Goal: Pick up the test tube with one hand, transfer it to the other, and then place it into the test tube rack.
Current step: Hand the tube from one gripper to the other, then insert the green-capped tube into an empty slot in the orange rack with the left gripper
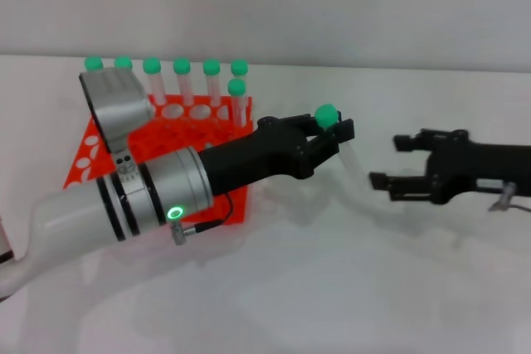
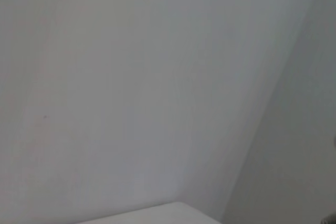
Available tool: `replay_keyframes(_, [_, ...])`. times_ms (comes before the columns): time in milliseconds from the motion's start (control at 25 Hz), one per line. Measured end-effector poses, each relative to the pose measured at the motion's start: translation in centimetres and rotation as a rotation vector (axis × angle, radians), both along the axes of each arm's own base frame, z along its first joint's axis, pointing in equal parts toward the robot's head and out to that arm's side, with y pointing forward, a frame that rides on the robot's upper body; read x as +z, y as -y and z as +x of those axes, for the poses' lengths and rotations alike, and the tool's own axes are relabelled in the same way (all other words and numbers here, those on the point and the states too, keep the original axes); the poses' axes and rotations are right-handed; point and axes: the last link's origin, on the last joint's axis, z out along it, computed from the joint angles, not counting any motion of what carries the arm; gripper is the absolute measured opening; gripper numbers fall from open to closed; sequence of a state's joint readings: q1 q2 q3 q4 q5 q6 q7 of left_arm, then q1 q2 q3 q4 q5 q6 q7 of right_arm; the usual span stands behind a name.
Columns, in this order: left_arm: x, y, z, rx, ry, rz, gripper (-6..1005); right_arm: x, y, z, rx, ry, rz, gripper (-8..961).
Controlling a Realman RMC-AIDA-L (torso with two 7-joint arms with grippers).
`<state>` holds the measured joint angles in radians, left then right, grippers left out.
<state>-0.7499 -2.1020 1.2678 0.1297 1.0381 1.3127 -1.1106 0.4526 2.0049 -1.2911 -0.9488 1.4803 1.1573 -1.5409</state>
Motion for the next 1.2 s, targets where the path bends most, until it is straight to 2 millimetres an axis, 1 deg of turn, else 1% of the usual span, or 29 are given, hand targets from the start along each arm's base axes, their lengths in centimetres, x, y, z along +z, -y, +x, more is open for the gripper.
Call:
replay_keyframes(120, [0.5, 0.2, -0.5, -0.033, -0.018, 0.048, 213, 1.6, 0.2, 1.4, -0.043, -0.023, 0.046, 626])
replay_keyframes(240, [1.7, 0.6, -1.2, -0.063, -0.02, 0.114, 213, 2.8, 0.5, 2.9, -0.087, -0.041, 0.086, 734])
replay_keyframes(360, [2.7, 1.4, -1.9, -0.102, -0.04, 0.168, 213, 3.4, 1.0, 4.2, -0.121, -0.046, 0.107, 843])
replay_keyframes(520, [3.7, 2.3, -2.5, -0.131, -0.067, 0.229, 214, 3.8, 1.6, 5.7, -0.158, -0.048, 0.137, 862])
replay_keyframes(560, [4.1, 2.6, -2.8, -0.129, -0.07, 0.249, 214, 3.8, 1.6, 5.7, -0.158, -0.048, 0.137, 867])
replay_keyframes(600, [4.4, 2.9, -3.2, -0.125, -0.075, 0.276, 214, 3.7, 1.9, 6.2, -0.175, -0.05, 0.138, 872])
replay_keyframes(680, [4.9, 3.4, -3.9, -0.111, -0.076, 0.329, 214, 3.7, 1.9, 6.4, -0.18, -0.051, 0.14, 868])
replay_keyframes(760, [5.3, 3.9, -4.5, -0.093, -0.071, 0.381, 214, 3.8, 2.1, 7.0, -0.201, -0.057, 0.148, 868])
replay_keyframes(960, [6.3, 5.1, -6.3, -0.053, -0.09, 0.483, 214, 3.8, 2.2, 7.6, -0.223, -0.061, 0.148, 868])
replay_keyframes(1200, [7.2, 5.8, -7.6, -0.027, -0.122, 0.577, 214, 3.4, 2.2, 8.0, -0.245, -0.059, 0.154, 868])
